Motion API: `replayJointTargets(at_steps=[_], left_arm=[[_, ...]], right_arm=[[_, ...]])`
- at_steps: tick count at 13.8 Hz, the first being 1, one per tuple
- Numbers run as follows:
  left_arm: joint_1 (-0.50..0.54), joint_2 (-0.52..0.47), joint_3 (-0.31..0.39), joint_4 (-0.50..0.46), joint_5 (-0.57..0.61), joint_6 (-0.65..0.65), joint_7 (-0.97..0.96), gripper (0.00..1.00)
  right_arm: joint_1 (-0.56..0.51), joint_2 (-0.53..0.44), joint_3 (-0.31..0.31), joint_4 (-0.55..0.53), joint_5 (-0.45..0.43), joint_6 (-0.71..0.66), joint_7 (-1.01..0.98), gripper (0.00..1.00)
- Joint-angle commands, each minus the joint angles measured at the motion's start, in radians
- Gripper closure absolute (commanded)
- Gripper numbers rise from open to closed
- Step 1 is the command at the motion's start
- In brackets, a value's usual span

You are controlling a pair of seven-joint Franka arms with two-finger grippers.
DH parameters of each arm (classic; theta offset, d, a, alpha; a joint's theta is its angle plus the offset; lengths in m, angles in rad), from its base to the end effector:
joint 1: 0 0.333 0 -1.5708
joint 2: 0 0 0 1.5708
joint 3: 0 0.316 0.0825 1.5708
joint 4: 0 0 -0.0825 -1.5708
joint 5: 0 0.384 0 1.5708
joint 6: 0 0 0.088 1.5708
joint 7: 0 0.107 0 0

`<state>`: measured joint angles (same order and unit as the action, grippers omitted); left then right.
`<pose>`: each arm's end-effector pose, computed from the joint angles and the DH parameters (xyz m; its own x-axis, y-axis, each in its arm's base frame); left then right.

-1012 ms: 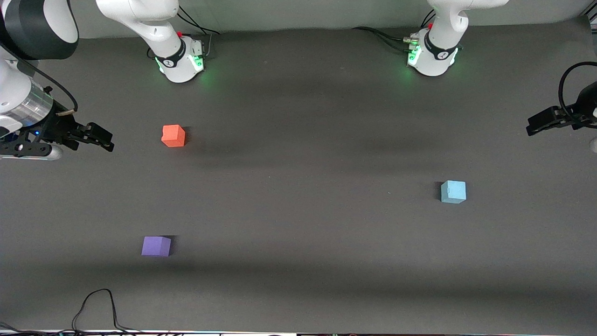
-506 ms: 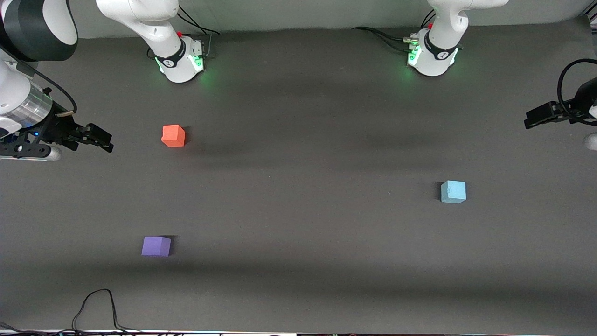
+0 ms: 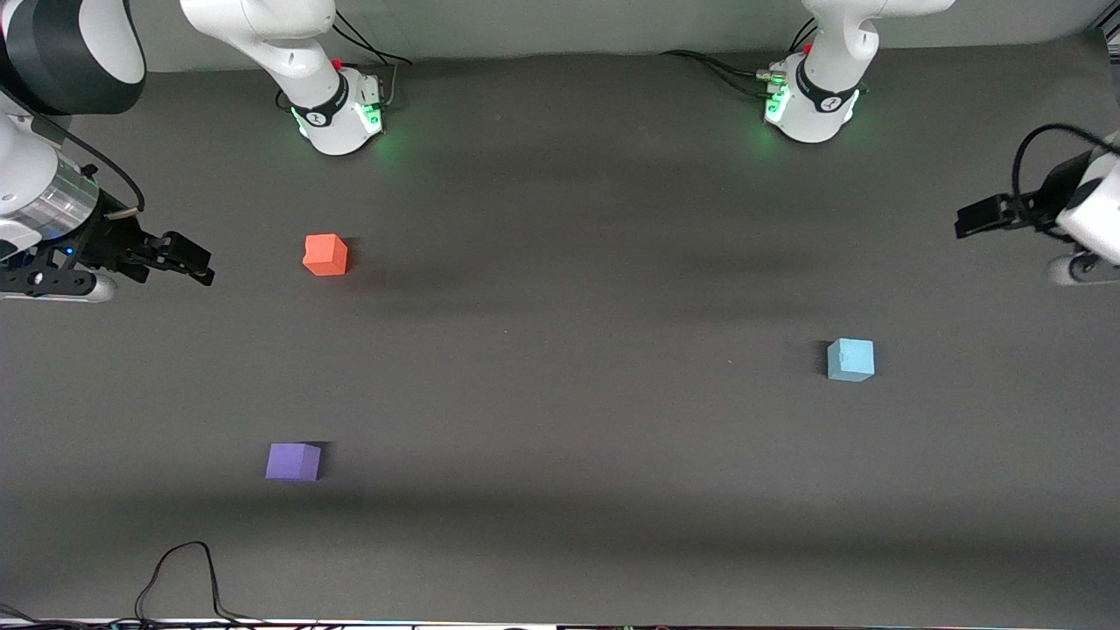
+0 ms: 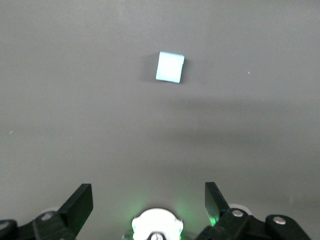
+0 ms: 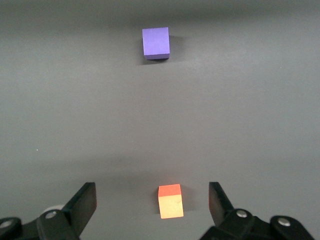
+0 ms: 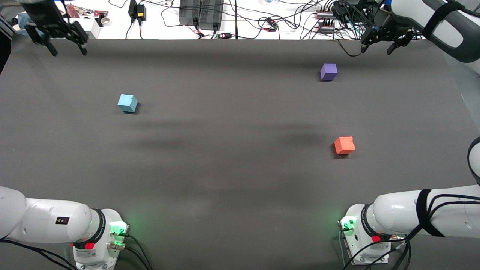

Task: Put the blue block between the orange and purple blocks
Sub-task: 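Reach the left gripper down over the light blue block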

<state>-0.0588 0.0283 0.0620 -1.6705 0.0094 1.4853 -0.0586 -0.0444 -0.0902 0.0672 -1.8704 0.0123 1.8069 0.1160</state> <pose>0.5461 0.0024 0.5562 0.9755 0.0628 -0.2108 0.0592 -0.9980 -0.0235 0.5371 0.0145 0.5513 0.9950 -0.0960 0.0256 -0.0958 -0.9954 -0.0090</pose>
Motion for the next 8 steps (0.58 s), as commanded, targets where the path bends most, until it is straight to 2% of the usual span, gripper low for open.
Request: replayJointTargets(at_steps=[1, 4, 6, 8], left_arm=[[-0.004, -0.045, 0.007, -0.196, -0.014, 0.166, 0.016, 0.0], [-0.003, 0.025, 0.007, -0.288, -0.014, 0.324, 0.003, 0.0], [-0.009, 0.057, 0.007, -0.418, -0.011, 0.538, 0.003, 0.0], [-0.006, 0.174, 0.007, -0.423, -0.011, 0.666, 0.002, 0.0]], right_arm=[[-0.008, -0.003, 0.003, -0.015, 0.02, 0.011, -0.006, 0.01], [-0.008, -0.002, 0.002, -0.016, 0.021, 0.018, -0.006, 0.01], [-0.009, -0.002, -0.007, -0.018, 0.021, 0.019, -0.006, 0.01], [-0.009, -0.006, -0.014, -0.018, 0.021, 0.017, -0.027, 0.01]])
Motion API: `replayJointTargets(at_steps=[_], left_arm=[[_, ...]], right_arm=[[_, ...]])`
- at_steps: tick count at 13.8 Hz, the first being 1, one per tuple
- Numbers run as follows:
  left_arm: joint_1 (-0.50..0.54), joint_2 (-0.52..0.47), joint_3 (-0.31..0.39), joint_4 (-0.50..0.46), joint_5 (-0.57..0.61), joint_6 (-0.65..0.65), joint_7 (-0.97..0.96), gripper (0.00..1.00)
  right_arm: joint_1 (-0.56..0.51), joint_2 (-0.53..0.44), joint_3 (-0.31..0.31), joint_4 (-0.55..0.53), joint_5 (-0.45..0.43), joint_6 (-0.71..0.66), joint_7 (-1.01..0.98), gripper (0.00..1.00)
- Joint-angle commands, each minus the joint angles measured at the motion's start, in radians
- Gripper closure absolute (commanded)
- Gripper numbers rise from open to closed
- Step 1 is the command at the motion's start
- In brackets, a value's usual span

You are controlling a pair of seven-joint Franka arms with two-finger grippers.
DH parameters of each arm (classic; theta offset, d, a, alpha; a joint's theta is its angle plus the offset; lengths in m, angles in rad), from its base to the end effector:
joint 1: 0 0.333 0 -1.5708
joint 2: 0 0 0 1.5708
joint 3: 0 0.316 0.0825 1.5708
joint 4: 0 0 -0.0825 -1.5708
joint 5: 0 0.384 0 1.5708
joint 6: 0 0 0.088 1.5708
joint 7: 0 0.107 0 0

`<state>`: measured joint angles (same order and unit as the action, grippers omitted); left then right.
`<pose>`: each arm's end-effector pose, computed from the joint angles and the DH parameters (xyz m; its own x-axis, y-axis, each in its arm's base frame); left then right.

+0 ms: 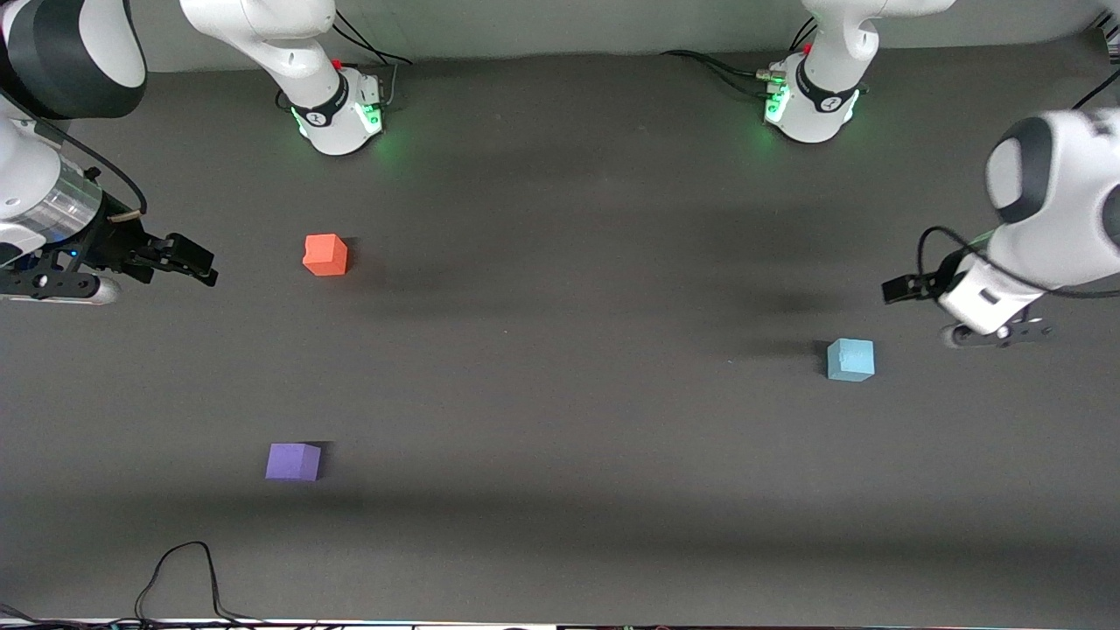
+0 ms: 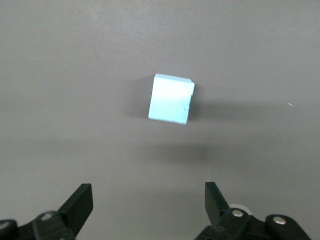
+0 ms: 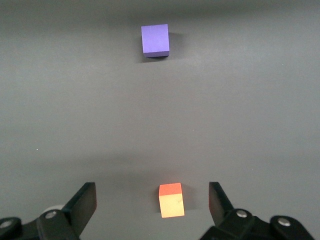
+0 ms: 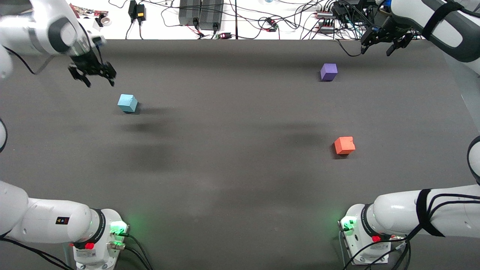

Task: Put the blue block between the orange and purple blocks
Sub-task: 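Reach the left gripper down over the light blue block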

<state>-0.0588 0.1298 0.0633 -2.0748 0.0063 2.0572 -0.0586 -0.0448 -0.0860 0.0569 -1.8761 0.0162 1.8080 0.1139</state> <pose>0.5523 0.0023 0.3561 0.9875 0.0607 -0.1456 0.0582 -0.9981 -0.0218 0.5377 0.0088 0.5464 0.9943 -0.1055 0.0164 -0.1053 -0.9944 -0.0129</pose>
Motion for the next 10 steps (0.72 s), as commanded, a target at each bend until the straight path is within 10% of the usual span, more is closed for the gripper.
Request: replayJointTargets(at_steps=[1, 10], left_arm=[[-0.006, 0.121, 0.006, -0.021, -0.009, 0.175, 0.0, 0.0], [-0.016, 0.297, -0.013, -0.021, -0.051, 0.348, -0.001, 0.0]], right_arm=[[-0.012, -0.011, -0.003, -0.011, 0.018, 0.016, -0.034, 0.01], [-0.013, -0.005, -0.005, -0.012, 0.022, 0.034, -0.034, 0.01]])
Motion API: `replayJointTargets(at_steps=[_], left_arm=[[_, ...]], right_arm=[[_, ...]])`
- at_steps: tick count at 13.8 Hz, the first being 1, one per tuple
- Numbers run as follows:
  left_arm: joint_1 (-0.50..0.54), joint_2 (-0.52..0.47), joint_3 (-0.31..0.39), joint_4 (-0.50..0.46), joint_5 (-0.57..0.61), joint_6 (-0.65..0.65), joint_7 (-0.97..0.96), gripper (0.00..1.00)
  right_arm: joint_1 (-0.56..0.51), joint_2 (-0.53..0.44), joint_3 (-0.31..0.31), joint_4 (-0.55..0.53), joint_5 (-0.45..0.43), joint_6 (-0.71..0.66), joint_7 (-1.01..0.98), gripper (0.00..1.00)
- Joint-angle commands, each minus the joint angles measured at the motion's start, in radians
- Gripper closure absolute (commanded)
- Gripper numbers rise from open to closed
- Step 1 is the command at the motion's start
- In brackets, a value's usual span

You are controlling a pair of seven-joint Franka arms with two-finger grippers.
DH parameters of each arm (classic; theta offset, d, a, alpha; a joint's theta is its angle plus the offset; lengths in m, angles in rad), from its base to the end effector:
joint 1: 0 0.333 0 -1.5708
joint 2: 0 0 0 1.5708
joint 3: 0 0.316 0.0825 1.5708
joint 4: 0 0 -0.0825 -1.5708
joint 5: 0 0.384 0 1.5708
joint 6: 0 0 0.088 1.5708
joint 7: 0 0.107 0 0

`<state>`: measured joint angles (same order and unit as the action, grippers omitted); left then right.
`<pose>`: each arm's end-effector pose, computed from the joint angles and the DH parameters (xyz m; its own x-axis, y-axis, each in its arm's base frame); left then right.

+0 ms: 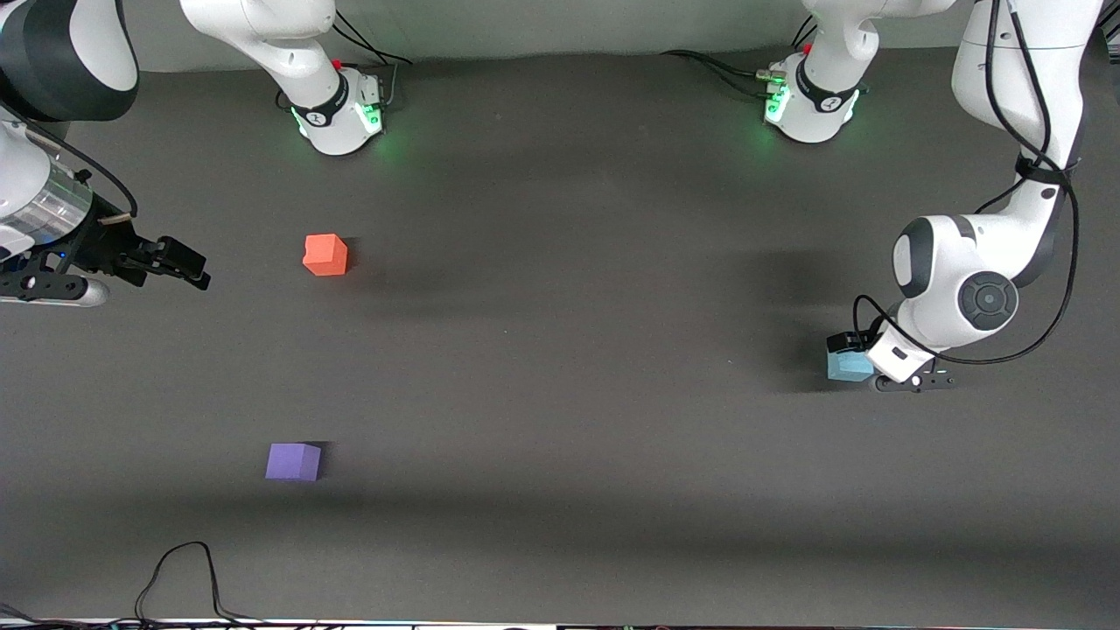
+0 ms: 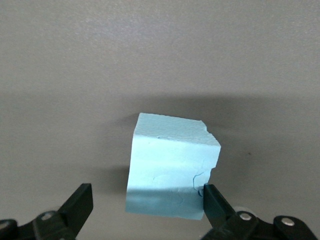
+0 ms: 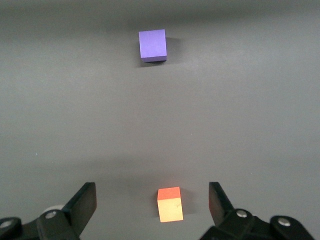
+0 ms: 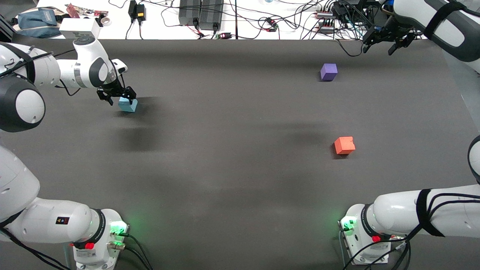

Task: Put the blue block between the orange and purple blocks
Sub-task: 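Reach the left gripper down over the light blue block, then close the left gripper on the light blue block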

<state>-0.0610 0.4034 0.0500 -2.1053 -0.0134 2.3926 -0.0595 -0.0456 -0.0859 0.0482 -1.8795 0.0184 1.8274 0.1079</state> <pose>0.5686 -0.0063 0.2142 0.9918 0.0566 -0.1143 0.0549 -0.9983 -0.0185 0.5394 0.0037 0.5465 0.9934 -0.1098 0.0320 -0.1093 -0.9939 -0.0174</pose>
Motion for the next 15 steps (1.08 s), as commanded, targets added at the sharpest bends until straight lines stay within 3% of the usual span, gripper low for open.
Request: replayJointTargets(at_steps=[1, 7, 8, 10, 11, 12, 15], left_arm=[[-0.014, 0.032, -0.002, 0.01, -0.031, 0.032, 0.0, 0.0], [-0.013, 0.051, -0.002, 0.013, -0.033, 0.051, 0.0, 0.03], [-0.013, 0.052, -0.002, 0.013, -0.033, 0.051, 0.0, 0.11], [-0.013, 0.051, -0.002, 0.014, -0.033, 0.048, 0.012, 0.49], [-0.013, 0.046, -0.002, 0.016, -0.033, 0.045, 0.013, 0.63], [-0.008, 0.032, -0.002, 0.016, -0.033, 0.036, 0.015, 0.69], [0.0, -0.082, 0.001, 0.028, -0.022, -0.079, 0.03, 0.67]], right_arm=[[-0.014, -0.005, 0.004, -0.009, 0.02, 0.016, -0.028, 0.01], [-0.013, -0.005, 0.002, -0.02, 0.02, 0.03, -0.028, 0.01], [-0.013, -0.005, 0.001, -0.021, 0.02, 0.033, -0.03, 0.01], [-0.013, -0.006, -0.001, -0.021, 0.02, 0.032, -0.031, 0.01], [-0.013, -0.011, -0.01, -0.021, 0.02, 0.029, -0.04, 0.01], [-0.01, -0.015, -0.024, -0.021, 0.02, 0.026, -0.054, 0.01], [-0.008, -0.02, -0.028, -0.02, 0.02, 0.023, -0.053, 0.0]])
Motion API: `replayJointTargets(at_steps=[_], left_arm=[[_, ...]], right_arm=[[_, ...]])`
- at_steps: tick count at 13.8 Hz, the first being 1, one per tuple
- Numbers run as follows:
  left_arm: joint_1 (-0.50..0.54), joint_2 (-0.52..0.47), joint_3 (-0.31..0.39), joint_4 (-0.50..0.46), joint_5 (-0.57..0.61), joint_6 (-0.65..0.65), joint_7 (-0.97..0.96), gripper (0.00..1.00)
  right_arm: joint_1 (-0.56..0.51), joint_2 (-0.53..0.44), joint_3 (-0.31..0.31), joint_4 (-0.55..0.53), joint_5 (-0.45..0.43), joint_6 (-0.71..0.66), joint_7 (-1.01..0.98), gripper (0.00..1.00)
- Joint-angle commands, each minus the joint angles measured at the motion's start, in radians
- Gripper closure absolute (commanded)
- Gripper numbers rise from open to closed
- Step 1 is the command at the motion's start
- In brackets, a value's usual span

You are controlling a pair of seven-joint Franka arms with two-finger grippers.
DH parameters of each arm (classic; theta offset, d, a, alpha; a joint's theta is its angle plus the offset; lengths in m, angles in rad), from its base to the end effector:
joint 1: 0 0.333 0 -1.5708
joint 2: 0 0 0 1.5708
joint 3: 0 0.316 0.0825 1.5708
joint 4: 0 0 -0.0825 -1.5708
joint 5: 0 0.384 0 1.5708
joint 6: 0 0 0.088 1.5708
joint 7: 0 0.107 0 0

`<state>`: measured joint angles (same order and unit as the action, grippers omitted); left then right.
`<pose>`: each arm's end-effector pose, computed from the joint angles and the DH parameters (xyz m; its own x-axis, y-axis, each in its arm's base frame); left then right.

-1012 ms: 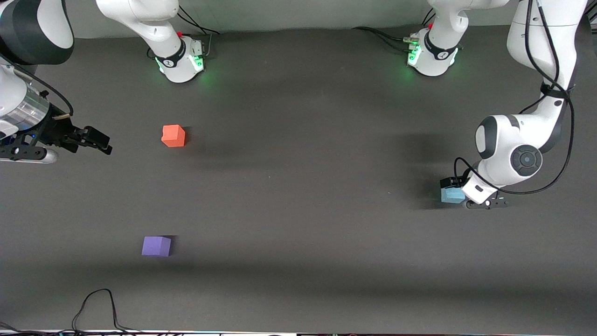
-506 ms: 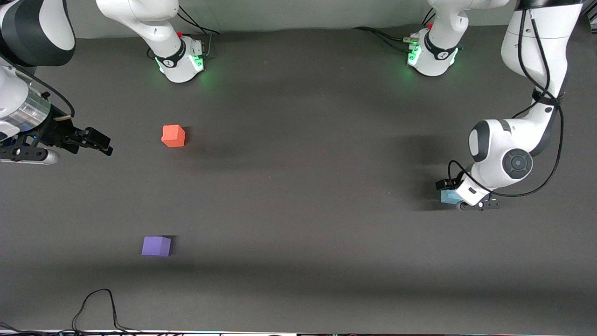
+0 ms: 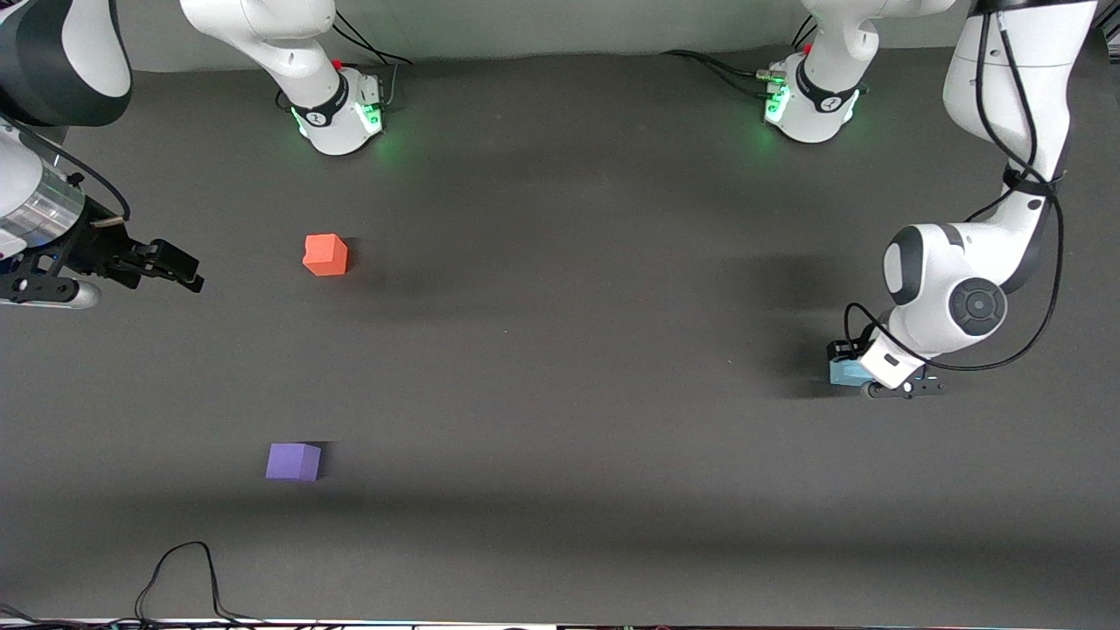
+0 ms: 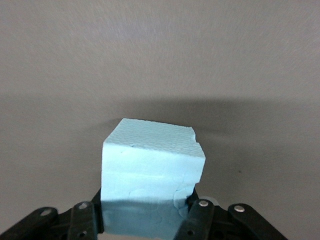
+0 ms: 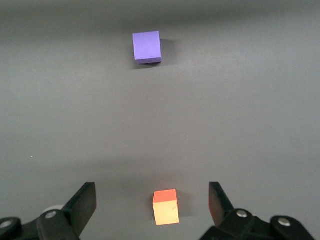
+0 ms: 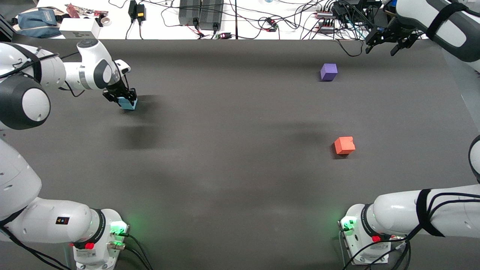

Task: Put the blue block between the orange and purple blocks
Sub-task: 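Close the left gripper on the light blue block, then lift the blue block and carry it toward the table middle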

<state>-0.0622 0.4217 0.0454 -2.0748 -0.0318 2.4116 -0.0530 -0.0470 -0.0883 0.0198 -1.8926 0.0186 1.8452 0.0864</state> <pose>0.5800 -0.0101 0.2165 0.9948 0.0575 -0.0841 0.0574 -0.9983 -0.0039 0.5391 -0.0129 0.5431 0.9922 -0.1183 0.0393 -0.1176 -0.9929 -0.0198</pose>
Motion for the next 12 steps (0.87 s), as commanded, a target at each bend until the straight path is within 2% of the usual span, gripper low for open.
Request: replayJointTargets(at_steps=[1, 4, 6, 8, 10, 12], left_arm=[[0.005, -0.156, 0.007, 0.007, -0.005, -0.173, 0.024, 0.67], [0.018, -0.326, 0.014, 0.041, -0.002, -0.401, 0.028, 0.68], [0.045, -0.414, 0.013, 0.099, 0.0, -0.57, 0.03, 0.68], [0.045, -0.472, 0.014, 0.162, 0.016, -0.719, 0.032, 0.69], [0.044, -0.533, 0.01, 0.171, 0.035, -0.79, 0.032, 0.69], [0.022, -0.54, -0.007, 0.231, 0.021, -0.862, -0.005, 0.69]], right_arm=[[-0.007, -0.016, 0.0, -0.006, 0.02, 0.009, -0.031, 0.0], [-0.008, -0.008, 0.0, -0.006, 0.02, 0.015, -0.027, 0.0], [-0.01, -0.014, -0.01, -0.006, 0.02, 0.009, -0.036, 0.0], [-0.005, -0.011, -0.024, -0.008, 0.02, 0.012, -0.04, 0.0], [-0.007, -0.008, -0.027, -0.008, 0.02, 0.012, -0.051, 0.0], [-0.007, -0.021, -0.073, -0.011, 0.02, -0.004, -0.135, 0.0]])
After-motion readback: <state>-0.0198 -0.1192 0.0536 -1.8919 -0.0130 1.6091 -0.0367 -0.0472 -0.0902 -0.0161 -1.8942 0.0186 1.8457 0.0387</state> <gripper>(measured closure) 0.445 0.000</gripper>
